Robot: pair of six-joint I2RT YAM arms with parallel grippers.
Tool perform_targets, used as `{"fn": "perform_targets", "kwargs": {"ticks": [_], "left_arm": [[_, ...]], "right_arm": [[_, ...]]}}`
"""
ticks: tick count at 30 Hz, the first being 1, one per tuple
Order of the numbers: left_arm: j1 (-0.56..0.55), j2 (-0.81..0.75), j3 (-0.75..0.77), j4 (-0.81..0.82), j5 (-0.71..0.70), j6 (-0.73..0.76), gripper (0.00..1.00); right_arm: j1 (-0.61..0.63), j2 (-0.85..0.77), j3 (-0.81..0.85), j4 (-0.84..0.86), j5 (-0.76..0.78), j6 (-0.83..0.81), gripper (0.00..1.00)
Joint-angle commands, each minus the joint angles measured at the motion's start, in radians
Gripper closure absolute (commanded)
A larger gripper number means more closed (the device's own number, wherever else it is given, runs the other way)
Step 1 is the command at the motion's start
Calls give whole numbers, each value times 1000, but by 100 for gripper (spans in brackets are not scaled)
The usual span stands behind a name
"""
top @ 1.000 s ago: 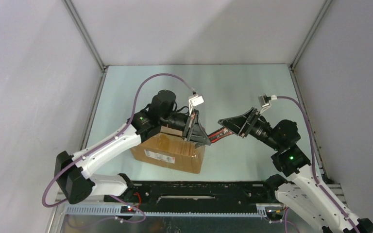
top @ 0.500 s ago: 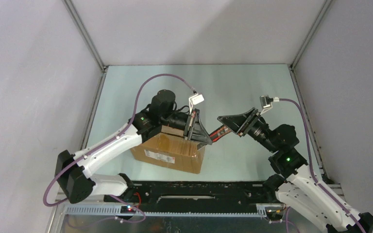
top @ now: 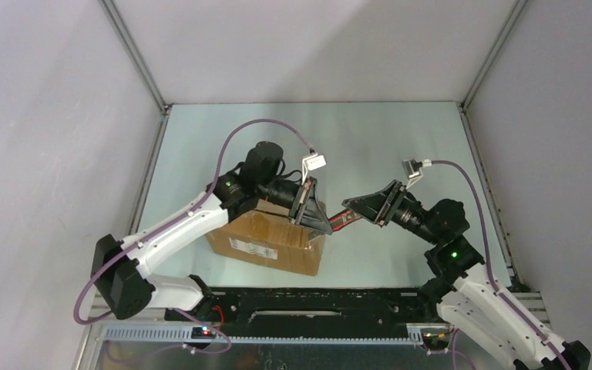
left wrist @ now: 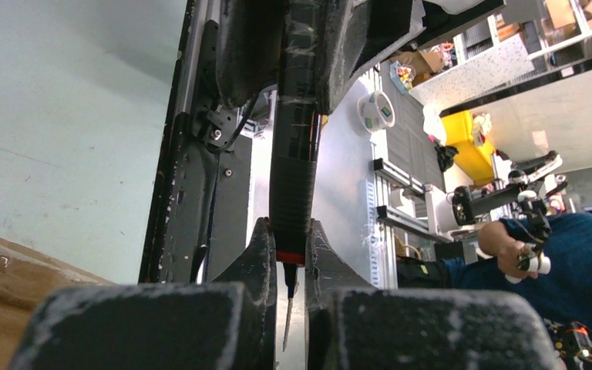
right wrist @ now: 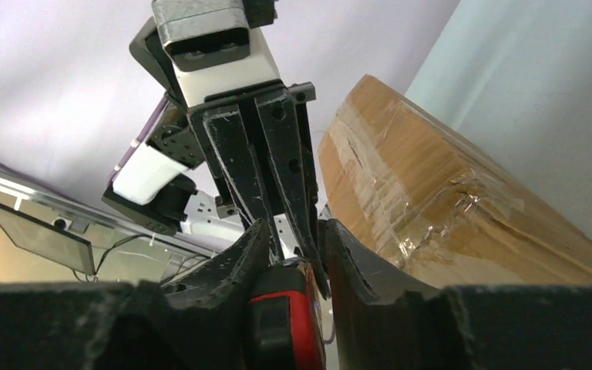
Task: Unpack the express box
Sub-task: Adjust the knife, then cut the express box at the center of the board.
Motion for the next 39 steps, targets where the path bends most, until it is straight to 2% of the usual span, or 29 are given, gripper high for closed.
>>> {"fn": "perform_targets", "kwargs": {"ticks": [1,5,10,13,16,17,22,23,24,27,28,29,31,35,39], "left_arm": [[6,-7,118,-96,128,151,100],[15,1,131,-138,145,181,100],[15,14,134,-120,141,161,100],[2,14,117,-25,111,86,100],[-9,18,82,74,98,12,100],[-10,19,75,84,95,6,100],[-8,18,75,85,64,-5,100],[-6,18,80,73,41,-3,100],[-5,21,88,45,12,10,96],[0,23,168,-235,-194,178,50],[0,19,194,-324,-286,231,37],[-1,8,216,-392,-344,272,30],[-2,-24,235,-468,-477,317,25],[-33,-78,255,-599,-677,446,22],[-117,-65,267,-722,-812,581,20]], "right_arm": [[-63,-16,-11,-14,-98,30,63],[-120,-46,-22,-8,-168,49,63],[-115,-42,-22,8,-180,79,75],[-79,-43,-22,7,-112,89,67],[-52,-36,-24,20,-50,94,70],[-50,-36,-27,28,-41,97,72],[-47,-30,-50,23,-40,103,100],[-48,-35,-55,13,-30,106,100],[-48,-47,-61,-11,-4,107,100],[-71,-106,-101,-82,71,131,100],[-87,-130,-118,-95,87,149,100],[-105,-147,-132,-110,99,167,100],[-132,-178,-150,-153,116,187,100],[-143,-227,-200,-151,162,235,100],[-156,-272,-240,-156,206,278,100]]}}
